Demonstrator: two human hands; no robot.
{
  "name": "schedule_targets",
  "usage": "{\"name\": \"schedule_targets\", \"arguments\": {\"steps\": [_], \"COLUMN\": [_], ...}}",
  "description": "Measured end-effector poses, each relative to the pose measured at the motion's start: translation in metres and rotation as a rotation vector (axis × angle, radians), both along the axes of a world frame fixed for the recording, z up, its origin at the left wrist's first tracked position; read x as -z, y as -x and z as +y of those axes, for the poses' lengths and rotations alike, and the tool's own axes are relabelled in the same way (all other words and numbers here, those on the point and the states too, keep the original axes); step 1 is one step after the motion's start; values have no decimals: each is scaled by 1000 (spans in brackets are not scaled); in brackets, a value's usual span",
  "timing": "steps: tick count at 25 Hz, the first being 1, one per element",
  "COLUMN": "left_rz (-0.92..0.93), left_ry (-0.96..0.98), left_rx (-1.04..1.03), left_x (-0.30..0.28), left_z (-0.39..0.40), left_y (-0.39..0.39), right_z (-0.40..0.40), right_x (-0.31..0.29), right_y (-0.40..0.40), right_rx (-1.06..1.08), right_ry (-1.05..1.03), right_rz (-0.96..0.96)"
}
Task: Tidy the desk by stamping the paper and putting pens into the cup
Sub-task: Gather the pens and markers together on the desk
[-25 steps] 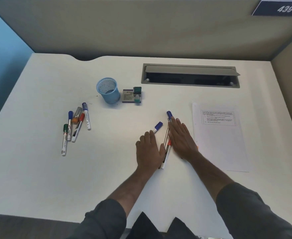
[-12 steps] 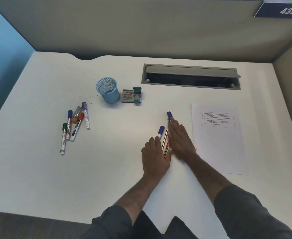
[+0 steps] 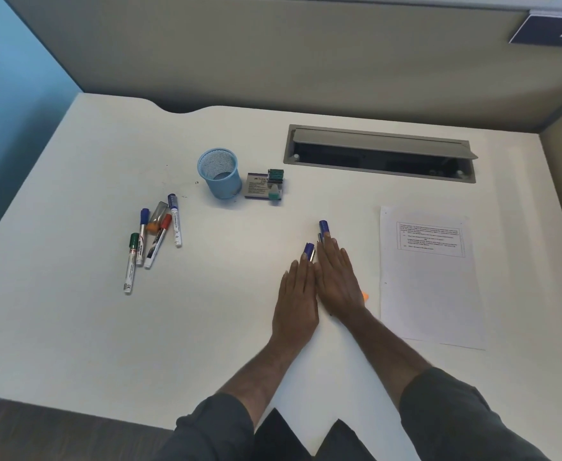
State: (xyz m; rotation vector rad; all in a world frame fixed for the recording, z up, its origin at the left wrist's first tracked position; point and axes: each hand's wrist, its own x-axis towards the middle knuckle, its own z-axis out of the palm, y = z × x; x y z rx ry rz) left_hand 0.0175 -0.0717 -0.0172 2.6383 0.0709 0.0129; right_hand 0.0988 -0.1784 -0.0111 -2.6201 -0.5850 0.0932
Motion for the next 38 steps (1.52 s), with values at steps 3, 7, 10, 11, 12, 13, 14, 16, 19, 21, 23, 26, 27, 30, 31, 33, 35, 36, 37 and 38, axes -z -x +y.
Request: {"name": "schedule_targets", "arguments": {"steps": [3,7,10,11,12,13,14,16,19,21,23,26,27,30,31,33,35,36,37,38], "left_rz": [7,-5,-3,0,-1,-3,-7,-12,-29,-34,-30,-45,-46,-67,-73,-75,-80,-90,-104,-115], "left_ry": [30,-13,-55,-72,-97,-126,-157,-216,-269,-285,-310,-336,-343,-357,-356,-352,-353,-356,-356,-352], "left_rx": [-33,-74,-110,-120,-127,-132,-137,-150,-156,-143,-129,-119,-118,-114,-118,-140,-143,-131,-115,-103], "left_x": [3,7,8,8,7,6,5,1,-1,2,5,8,7,9,9,9,9,10,11,12], "left_z": [18,65,105,118,134,149,164,190,215,226,236,250,255,272,277,288,296,300,303,307], "left_y": [1,4,4,4,4,4,3,2,-1,-1,-1,-2,-2,0,1,2,4,6,7,9], "right_z": [23,66,101,111,124,136,149,174,205,223,241,264,270,287,292,304,314,318,321,324], "right_x": [0,-2,0,0,-1,-2,-3,-6,-9,-9,-9,-10,-11,-13,-13,-16,-19,-20,-21,-21], "right_y": [7,16,25,26,25,24,23,22,19,18,17,16,17,19,20,23,28,30,32,33], "right_rx": [16,23,33,30,23,16,13,19,49,59,81,122,128,143,153,180,204,218,228,234], "right_ry": [4,-4,24,30,32,26,13,-10,-5,9,-1,-40,-61,-158,-193,-258,-313,-332,-344,-351], "right_rz": [9,5,14,16,19,20,22,26,17,8,12,23,24,46,60,82,97,105,112,119]}}
